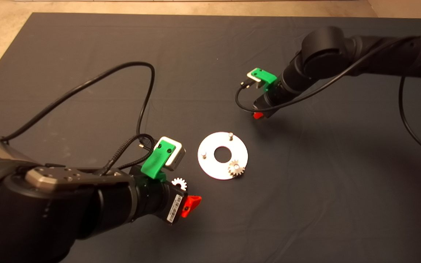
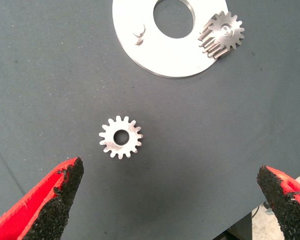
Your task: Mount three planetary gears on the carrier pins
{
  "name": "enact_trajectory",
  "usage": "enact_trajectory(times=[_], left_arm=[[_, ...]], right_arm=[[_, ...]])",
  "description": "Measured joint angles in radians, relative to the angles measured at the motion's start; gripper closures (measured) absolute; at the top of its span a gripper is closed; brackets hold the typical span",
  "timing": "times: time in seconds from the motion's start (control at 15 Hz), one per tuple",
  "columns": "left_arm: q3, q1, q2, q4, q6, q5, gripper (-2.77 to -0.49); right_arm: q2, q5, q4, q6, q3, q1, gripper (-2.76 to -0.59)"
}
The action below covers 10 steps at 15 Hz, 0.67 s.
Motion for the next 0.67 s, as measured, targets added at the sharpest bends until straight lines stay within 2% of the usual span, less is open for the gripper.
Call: enact_trajectory(times=[0.07, 0.13, 0.33, 0.47, 0.53, 0.67], left_arm=[[0.000, -0.001, 0.001, 0.000, 0.000, 0.000, -2.51], [0.000, -0.001, 0.001, 0.000, 0.000, 0.000, -2.51], [0.000, -0.013, 0.001, 0.000, 0.000, 0.000, -2.51], [0.000, -0.020, 0.001, -0.001, 0.000, 0.000, -2.51], [0.000, -0.020, 0.000, 0.000, 0.000, 0.000, -2.51], [0.000, -0.020, 0.000, -0.001, 0.000, 0.000, -2.51]], right_arm=[[0.000, -0.003, 0.014, 0.000, 0.019, 0.012, -0.89], [-0.003, -0.015, 0.025, 0.000, 0.040, 0.018, -0.89], [-0.011, -0.086, 0.034, -0.001, 0.128, 0.030, -0.89], [-0.011, -0.125, 0.039, -0.003, 0.200, 0.041, -0.89], [-0.011, -0.137, 0.046, -0.004, 0.220, 0.040, -0.89], [-0.011, -0.143, 0.050, -0.006, 0.219, 0.041, -0.89]])
